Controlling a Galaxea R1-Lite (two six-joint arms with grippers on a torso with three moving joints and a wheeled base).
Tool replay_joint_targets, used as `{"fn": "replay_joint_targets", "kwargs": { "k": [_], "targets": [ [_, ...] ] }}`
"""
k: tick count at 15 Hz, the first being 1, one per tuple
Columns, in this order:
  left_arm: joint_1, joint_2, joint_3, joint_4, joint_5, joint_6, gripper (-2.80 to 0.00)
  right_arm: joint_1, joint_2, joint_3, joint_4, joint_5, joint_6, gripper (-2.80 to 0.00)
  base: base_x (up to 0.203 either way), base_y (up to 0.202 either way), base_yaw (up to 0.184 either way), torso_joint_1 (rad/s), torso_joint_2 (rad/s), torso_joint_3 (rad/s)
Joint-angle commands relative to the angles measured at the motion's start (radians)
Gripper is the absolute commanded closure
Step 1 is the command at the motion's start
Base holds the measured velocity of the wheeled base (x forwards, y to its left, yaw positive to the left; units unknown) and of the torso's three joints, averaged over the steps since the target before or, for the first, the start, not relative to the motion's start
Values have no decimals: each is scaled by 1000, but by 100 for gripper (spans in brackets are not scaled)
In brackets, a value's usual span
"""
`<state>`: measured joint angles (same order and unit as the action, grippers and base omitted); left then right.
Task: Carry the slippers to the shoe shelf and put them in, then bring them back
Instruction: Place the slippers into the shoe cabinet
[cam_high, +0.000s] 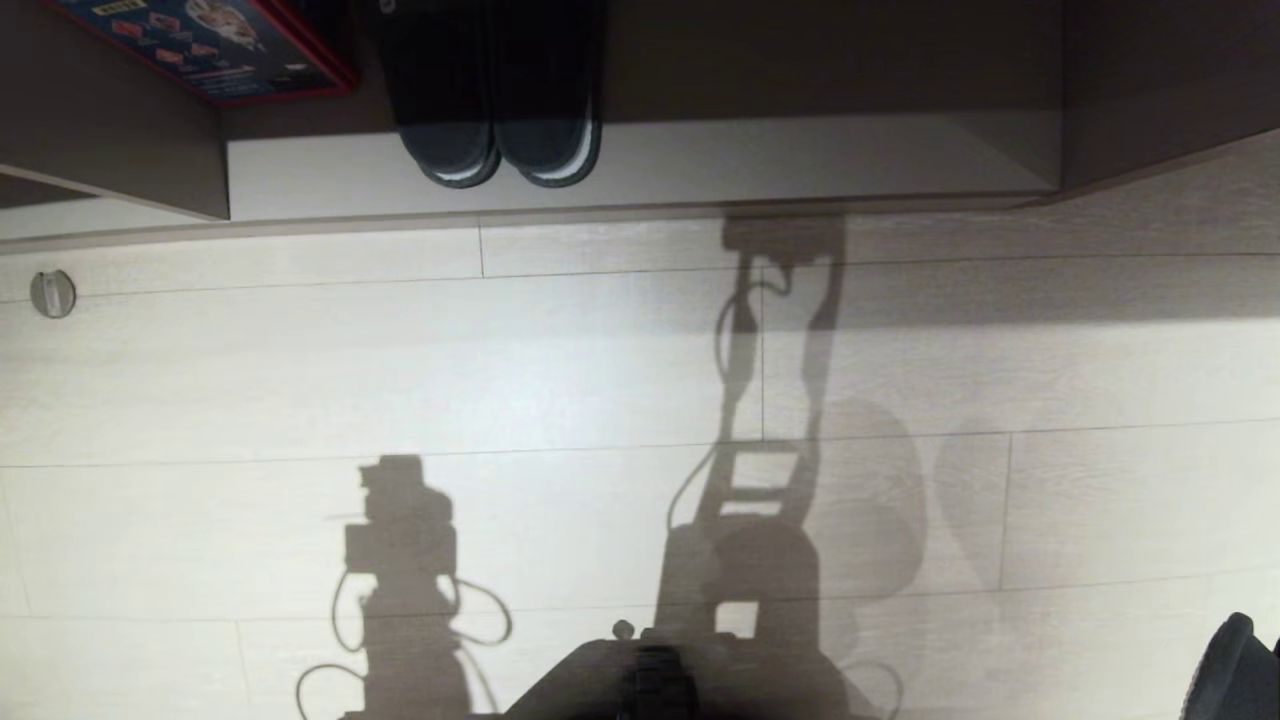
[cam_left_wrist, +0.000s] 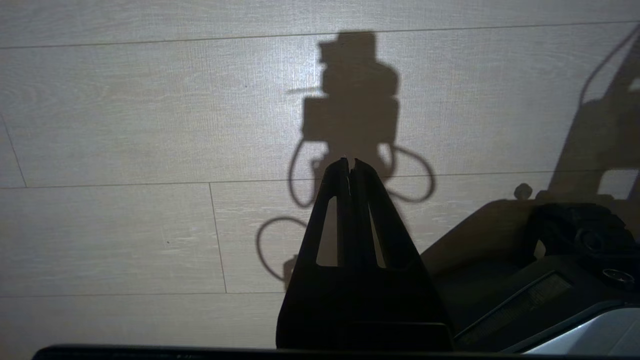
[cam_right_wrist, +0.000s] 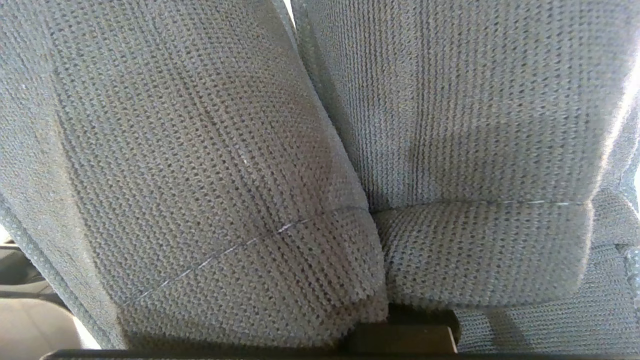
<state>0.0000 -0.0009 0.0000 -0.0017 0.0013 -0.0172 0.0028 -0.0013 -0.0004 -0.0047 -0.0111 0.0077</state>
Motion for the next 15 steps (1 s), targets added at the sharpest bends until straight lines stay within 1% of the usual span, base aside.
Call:
{"fn": "replay_joint_targets", "kwargs": {
  "k": [1,4,6,10,11,13,15],
  "targets": [
    [1,1,1,0,0,0,0,0,0,0,0,0,0,0,0,0,0,5,1,-199],
    [2,-1,0,0,0,2,0,1,2,-7,2,-1,11,0,0,0,0,4,2,-171],
    [0,-1,1,0,0,5,0,2,60,-107,32,0,24,0,0,0,0,1,0,-41],
    [0,-1,0,0,0,6,0,14,412,-336,39,19,71,0,0,0,0,1,0,-8],
    [0,-1,0,0,0,6,0,21,502,-365,24,34,74,0,0,0,0,0,0,0],
    [0,-1,0,0,0,8,0,34,747,-417,-70,85,73,0,0,0,0,0,0,0],
    [2,1,0,0,0,8,0,44,962,-457,-247,152,53,0,0,0,0,0,0,0]
  ]
}}
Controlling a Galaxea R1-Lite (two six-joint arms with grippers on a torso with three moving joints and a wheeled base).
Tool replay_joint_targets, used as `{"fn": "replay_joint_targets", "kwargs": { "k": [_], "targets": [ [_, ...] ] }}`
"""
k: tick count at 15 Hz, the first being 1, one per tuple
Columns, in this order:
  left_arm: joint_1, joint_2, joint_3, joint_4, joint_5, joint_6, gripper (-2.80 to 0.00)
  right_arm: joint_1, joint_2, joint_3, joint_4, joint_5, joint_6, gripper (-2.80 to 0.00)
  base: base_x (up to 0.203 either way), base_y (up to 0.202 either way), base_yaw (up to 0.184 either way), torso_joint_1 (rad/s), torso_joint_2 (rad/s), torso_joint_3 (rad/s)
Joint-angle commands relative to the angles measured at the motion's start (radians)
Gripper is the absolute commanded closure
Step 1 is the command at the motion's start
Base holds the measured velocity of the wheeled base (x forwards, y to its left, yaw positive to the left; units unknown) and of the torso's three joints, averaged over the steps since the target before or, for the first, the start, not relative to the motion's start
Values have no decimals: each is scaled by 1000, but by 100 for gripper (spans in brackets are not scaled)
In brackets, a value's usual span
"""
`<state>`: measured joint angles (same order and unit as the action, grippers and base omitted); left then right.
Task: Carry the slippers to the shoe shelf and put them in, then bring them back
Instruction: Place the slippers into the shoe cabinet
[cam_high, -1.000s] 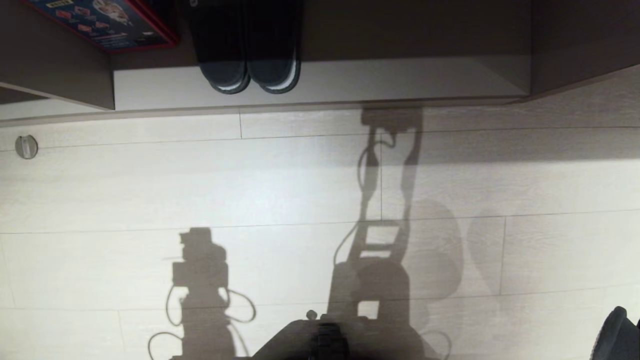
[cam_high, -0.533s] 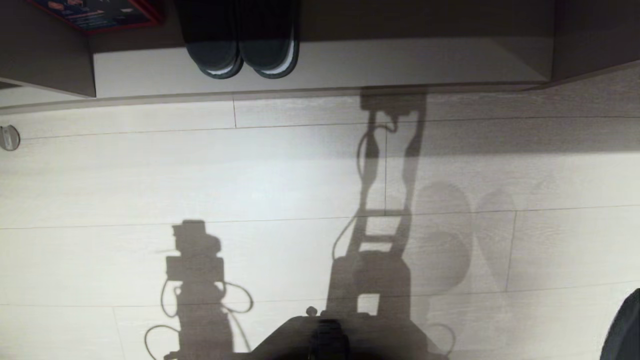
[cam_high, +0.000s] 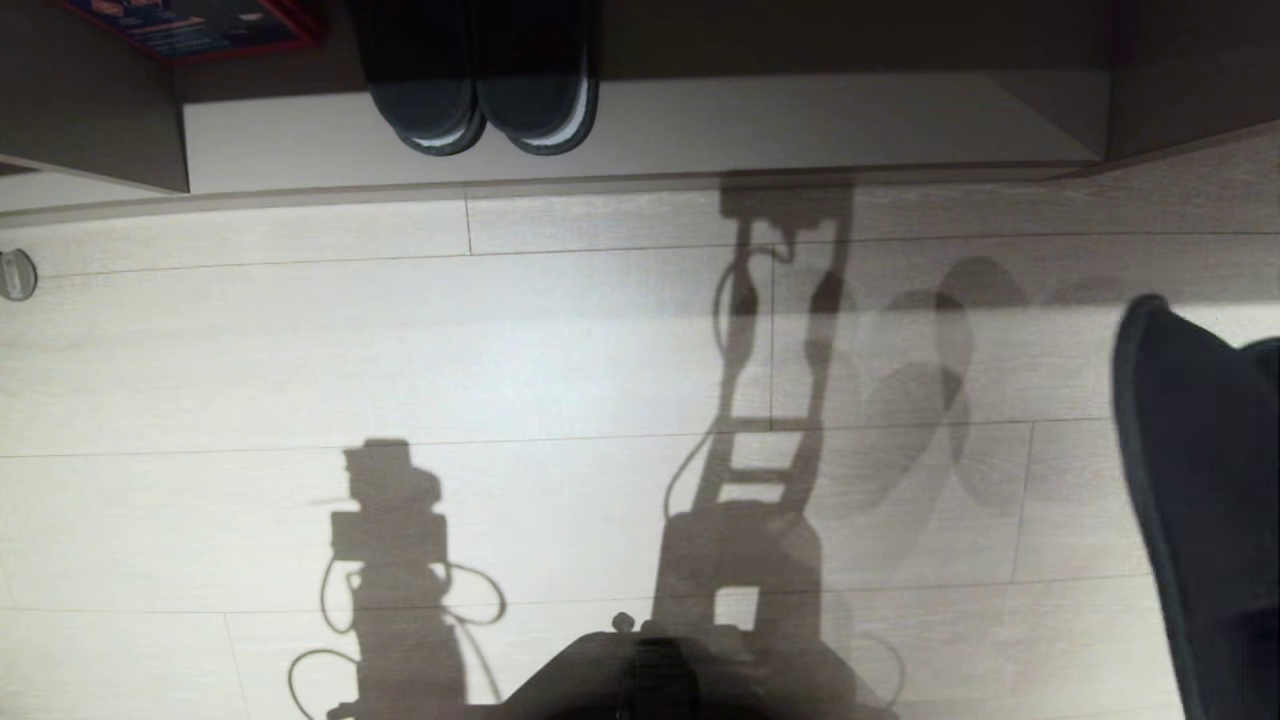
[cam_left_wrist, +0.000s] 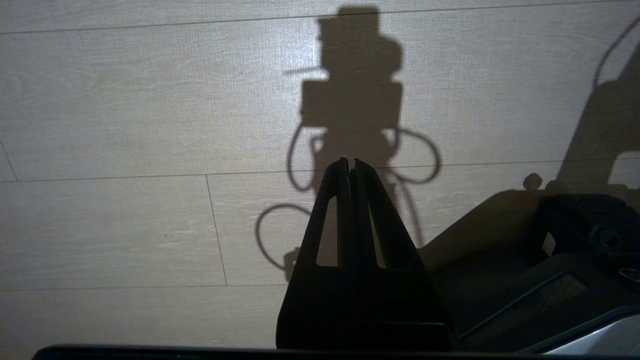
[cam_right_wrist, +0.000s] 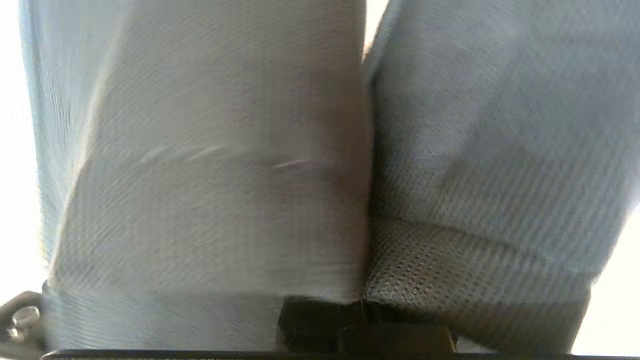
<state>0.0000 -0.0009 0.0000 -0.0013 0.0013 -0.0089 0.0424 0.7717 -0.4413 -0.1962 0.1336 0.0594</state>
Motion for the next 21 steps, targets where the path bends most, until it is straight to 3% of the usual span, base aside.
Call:
{"fn": "replay_joint_targets", "kwargs": {
  "k": [1,3,5,9,15,21],
  "targets": [
    [1,-1,0,0,0,0,0,9,276,-42,-153,44,-17,0,0,0,0,0,0,0],
    [2,0,0,0,-1,3,0,31,399,-131,-303,96,-70,0,0,0,0,0,0,0],
    [1,-1,0,0,-1,4,0,74,458,-219,-365,111,-120,0,0,0,0,0,0,0],
    [0,-1,0,0,-1,4,0,128,564,-389,-378,27,-199,0,0,0,0,0,0,0],
    [0,-1,0,-1,-1,6,0,138,704,-556,-527,-14,-215,0,0,0,0,0,0,0],
    [2,-1,0,-2,-1,6,0,139,914,-912,-531,-11,-215,0,0,0,0,0,0,0]
  ]
}}
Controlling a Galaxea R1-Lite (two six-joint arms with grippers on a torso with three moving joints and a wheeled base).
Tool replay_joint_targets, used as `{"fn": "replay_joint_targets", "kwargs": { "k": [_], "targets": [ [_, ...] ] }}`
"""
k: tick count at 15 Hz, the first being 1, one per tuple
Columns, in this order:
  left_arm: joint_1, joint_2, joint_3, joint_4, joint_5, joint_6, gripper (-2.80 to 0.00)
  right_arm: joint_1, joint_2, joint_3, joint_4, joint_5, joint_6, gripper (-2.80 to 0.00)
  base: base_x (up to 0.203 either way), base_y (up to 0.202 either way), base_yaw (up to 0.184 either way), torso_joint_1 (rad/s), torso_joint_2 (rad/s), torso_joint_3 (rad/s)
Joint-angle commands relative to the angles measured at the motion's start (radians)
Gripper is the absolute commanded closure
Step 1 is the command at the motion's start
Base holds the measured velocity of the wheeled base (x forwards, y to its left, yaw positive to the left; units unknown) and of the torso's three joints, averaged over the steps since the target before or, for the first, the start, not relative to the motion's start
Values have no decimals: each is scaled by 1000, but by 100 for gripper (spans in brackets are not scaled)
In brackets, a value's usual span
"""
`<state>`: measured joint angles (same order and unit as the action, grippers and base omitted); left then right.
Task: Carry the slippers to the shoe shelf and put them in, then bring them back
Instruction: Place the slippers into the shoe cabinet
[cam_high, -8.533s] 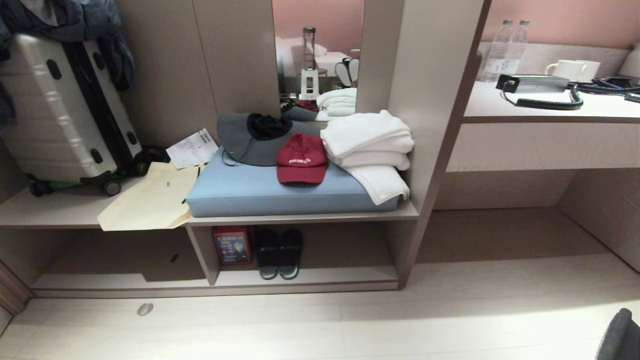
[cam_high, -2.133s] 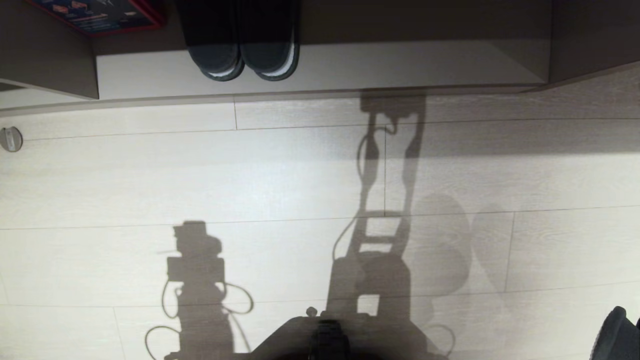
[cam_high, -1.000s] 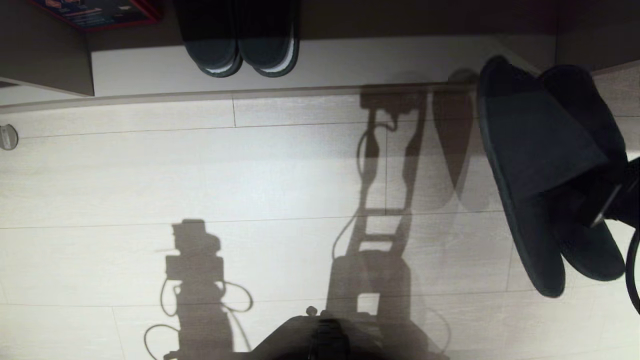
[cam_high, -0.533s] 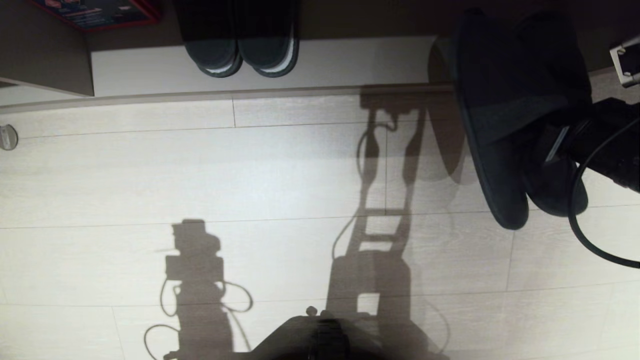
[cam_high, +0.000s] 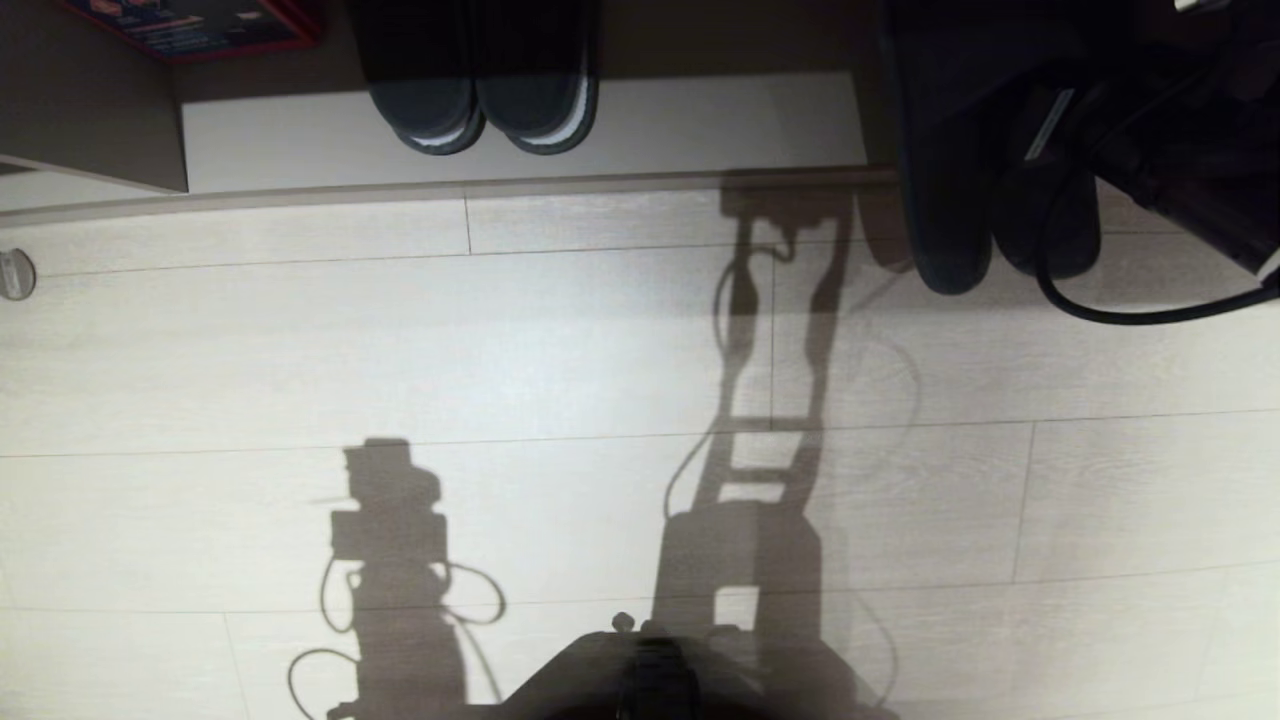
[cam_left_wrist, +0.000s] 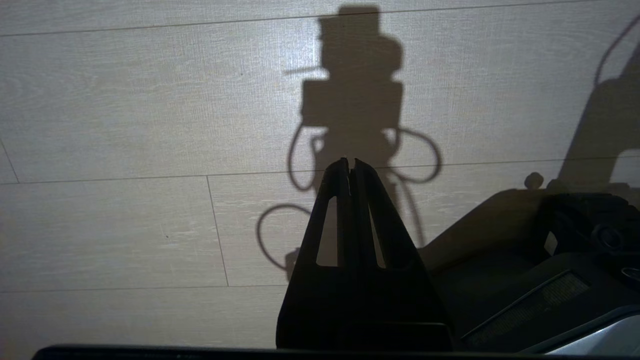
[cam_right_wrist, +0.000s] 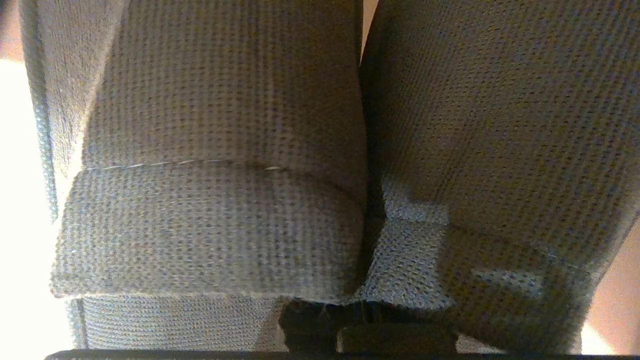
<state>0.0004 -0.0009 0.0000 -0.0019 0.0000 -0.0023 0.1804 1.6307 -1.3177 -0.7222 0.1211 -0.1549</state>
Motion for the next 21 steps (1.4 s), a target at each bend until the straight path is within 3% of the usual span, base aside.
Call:
{"fn": "replay_joint_targets", "kwargs": {
  "k": [1,5,11,12,21],
  "targets": [
    [0,-1,0,-1,1,-1,0,1,85,-85,-3,1,-1,0,0,0,0,0,0,0],
    [1,-1,0,-1,2,-2,0,1,187,-260,20,2,-2,0,0,0,0,0,0,0],
    [1,-1,0,0,2,-5,0,1,262,-393,57,5,-31,0,0,0,0,0,0,0],
    [1,-1,1,0,2,-7,0,1,277,-413,59,9,-35,-280,0,0,0,0,0,0],
    [1,-1,0,0,2,-7,0,2,262,-362,75,8,-71,-280,0,0,0,0,0,0]
  ]
}}
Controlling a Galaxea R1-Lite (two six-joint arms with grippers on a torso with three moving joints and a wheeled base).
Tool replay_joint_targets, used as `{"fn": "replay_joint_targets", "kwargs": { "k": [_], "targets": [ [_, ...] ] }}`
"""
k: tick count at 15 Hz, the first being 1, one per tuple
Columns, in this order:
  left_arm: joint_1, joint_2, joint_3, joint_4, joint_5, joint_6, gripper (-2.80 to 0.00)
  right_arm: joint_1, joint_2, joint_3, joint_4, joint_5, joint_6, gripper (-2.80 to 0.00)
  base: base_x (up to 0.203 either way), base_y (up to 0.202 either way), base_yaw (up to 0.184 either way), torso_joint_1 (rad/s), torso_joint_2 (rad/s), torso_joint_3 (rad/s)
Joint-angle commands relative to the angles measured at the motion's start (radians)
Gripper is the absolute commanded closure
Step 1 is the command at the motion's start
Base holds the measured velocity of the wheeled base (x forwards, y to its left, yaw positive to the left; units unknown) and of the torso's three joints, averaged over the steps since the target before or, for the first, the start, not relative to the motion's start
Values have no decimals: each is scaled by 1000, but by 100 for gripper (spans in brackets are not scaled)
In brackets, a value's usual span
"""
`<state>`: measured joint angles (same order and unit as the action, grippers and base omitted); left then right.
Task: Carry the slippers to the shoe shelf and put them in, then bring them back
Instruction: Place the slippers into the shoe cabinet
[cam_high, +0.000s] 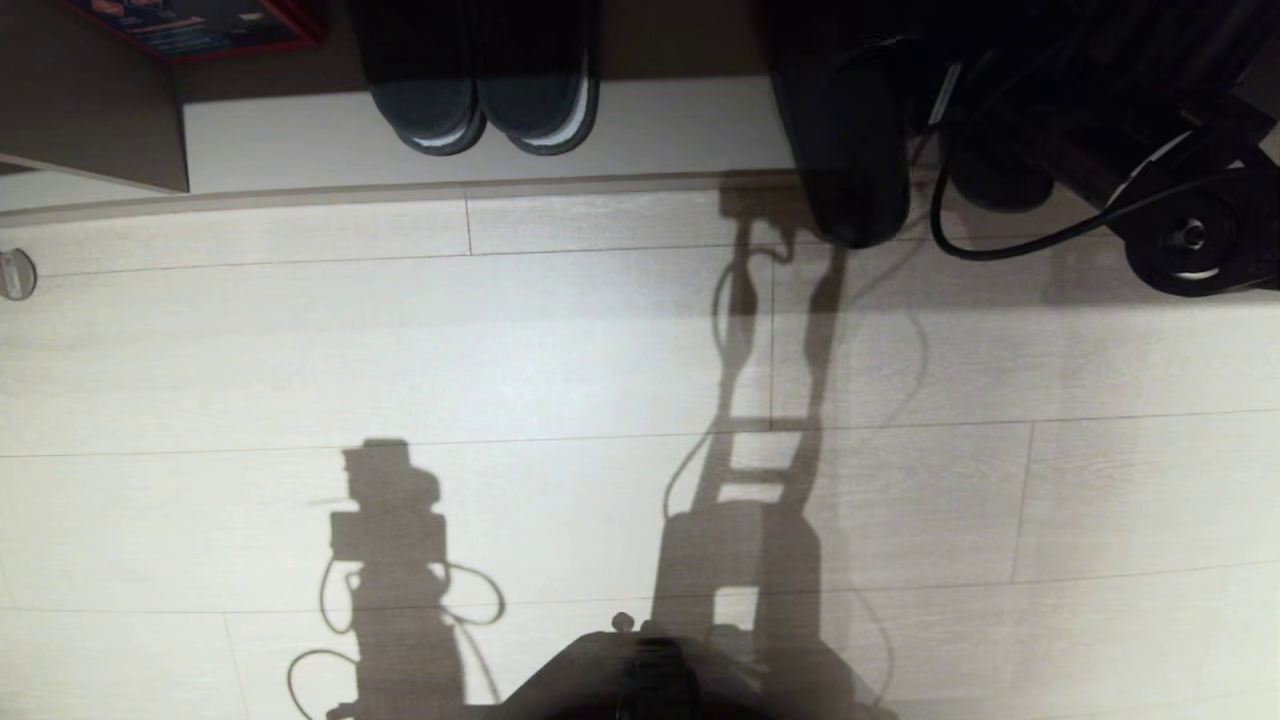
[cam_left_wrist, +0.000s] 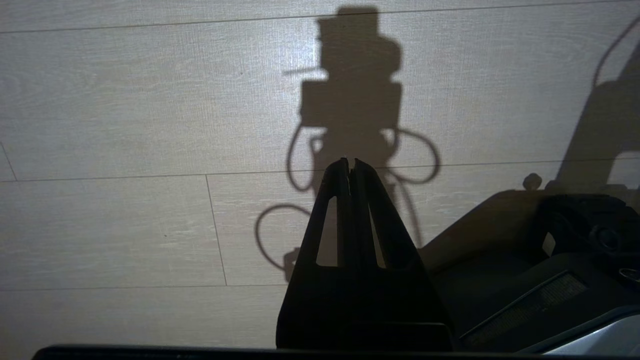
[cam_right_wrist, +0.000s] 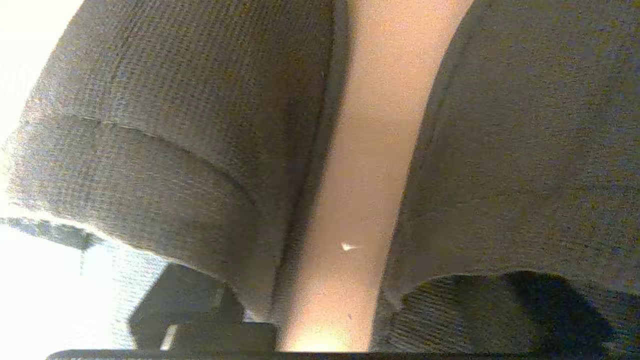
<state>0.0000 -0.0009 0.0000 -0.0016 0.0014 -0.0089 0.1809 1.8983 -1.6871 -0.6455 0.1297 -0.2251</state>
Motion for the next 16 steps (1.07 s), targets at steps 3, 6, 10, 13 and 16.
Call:
{"fn": "replay_joint_targets", "kwargs": {
  "k": [3,6,10,13,16],
  "targets": [
    [0,-1,0,0,0,0,0,2,-29,28,-1,-2,-5,-280,0,0,0,0,0,0],
    [0,-1,0,0,0,0,0,3,-72,88,-3,-1,-20,-280,0,0,0,0,0,0],
    [0,-1,0,0,0,0,0,8,-118,181,-63,-2,-23,-280,0,0,0,0,0,0],
    [1,-1,0,0,0,0,0,11,-138,187,-61,-5,-23,-280,0,0,0,0,0,0],
    [0,-1,0,0,0,0,0,11,-158,212,-51,-9,-23,-280,0,0,0,0,0,0]
  ]
}}
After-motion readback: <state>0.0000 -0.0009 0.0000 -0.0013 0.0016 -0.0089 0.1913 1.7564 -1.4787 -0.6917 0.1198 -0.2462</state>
